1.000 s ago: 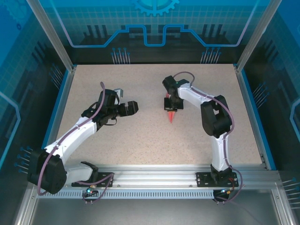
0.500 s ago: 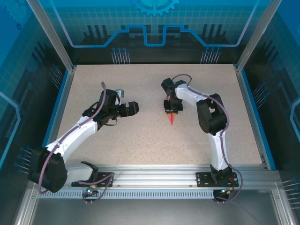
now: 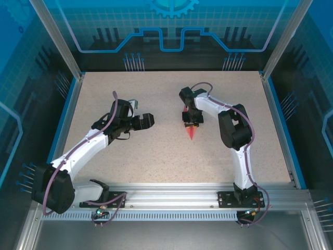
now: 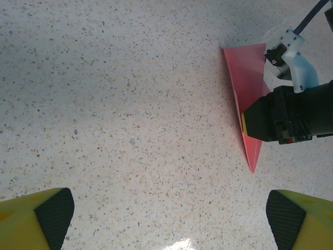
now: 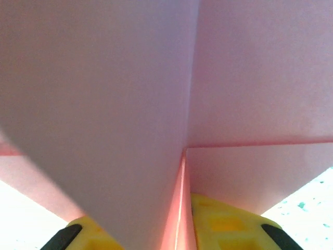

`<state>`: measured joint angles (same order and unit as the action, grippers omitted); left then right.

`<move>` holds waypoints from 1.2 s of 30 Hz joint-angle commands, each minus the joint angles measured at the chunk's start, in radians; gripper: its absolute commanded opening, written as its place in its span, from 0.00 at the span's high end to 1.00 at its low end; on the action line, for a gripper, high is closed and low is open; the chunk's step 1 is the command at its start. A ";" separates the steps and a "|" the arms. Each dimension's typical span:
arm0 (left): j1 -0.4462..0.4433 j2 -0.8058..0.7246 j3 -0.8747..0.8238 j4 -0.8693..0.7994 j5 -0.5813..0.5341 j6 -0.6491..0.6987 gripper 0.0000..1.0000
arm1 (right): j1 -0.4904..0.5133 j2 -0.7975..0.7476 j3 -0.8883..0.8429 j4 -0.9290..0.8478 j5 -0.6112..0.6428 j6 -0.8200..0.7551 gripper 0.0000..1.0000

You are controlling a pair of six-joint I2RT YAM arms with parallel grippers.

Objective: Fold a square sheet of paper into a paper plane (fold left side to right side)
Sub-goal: Place the paper plane at the center of the table.

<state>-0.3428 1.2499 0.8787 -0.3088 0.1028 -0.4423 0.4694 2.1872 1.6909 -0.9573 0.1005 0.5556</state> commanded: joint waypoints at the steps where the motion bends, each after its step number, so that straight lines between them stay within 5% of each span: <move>1: 0.013 -0.007 0.036 -0.021 0.016 0.028 0.01 | 0.015 -0.031 0.023 -0.051 0.029 -0.015 0.77; 21: 0.022 -0.020 0.045 -0.024 0.020 0.016 0.01 | 0.041 -0.152 -0.003 -0.108 0.071 -0.014 0.66; 30: 0.066 -0.051 0.014 0.052 0.016 -0.026 0.01 | 0.050 -0.539 -0.171 -0.068 0.125 -0.061 0.43; 36: 0.090 -0.152 -0.071 0.157 -0.152 -0.021 0.02 | -0.062 -0.845 -0.408 0.112 0.219 -0.114 0.24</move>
<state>-0.2687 1.1507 0.8459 -0.2291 0.0517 -0.4549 0.4614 1.4067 1.3727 -0.9295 0.2420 0.4744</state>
